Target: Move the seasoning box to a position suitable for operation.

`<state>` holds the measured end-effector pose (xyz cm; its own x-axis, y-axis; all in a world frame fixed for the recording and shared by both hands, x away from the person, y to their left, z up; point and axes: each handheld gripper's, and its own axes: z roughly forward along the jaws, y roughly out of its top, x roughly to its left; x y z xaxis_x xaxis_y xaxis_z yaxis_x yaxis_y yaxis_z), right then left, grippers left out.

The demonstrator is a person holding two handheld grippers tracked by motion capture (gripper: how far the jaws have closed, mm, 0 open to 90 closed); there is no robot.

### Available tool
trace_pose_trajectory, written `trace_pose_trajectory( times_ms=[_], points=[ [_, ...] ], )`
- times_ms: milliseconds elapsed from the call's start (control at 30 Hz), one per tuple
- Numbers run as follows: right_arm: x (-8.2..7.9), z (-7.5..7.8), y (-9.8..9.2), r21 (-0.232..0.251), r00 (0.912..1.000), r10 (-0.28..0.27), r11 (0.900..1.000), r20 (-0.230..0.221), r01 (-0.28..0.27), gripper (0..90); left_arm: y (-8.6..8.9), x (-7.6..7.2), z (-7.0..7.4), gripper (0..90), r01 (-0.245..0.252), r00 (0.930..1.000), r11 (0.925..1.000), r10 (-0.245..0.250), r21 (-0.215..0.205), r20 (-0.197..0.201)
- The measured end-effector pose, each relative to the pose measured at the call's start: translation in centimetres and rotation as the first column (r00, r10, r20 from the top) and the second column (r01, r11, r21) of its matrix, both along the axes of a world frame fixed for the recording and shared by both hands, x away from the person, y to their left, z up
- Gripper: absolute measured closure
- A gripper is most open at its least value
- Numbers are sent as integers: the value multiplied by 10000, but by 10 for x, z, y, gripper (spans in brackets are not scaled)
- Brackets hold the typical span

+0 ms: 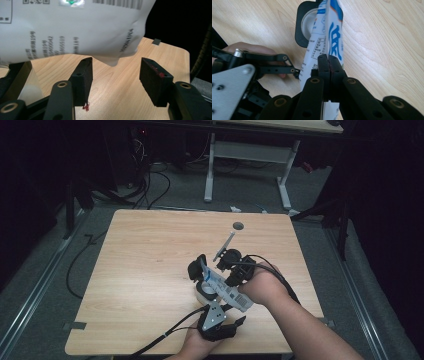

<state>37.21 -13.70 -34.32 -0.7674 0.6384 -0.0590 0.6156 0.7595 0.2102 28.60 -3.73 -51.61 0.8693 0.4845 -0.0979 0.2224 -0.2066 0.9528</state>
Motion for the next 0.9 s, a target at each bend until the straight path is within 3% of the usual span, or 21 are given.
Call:
trace_pose_trajectory(
  times_ms=[267,700,900],
  points=[
    [-2,0,-3,-40,10000,0,10000,78,1,900,1,0,2,468,-186,9998,9998,187,-56,67],
    [-7,0,-10,254,9999,-116,9996,113,113,900,1,1,-4,532,-311,9995,9989,313,348,-57],
    [-8,-2,-13,323,9996,-144,9994,230,136,900,1,1,-5,538,-222,9996,9991,228,350,-150]
  ],
)
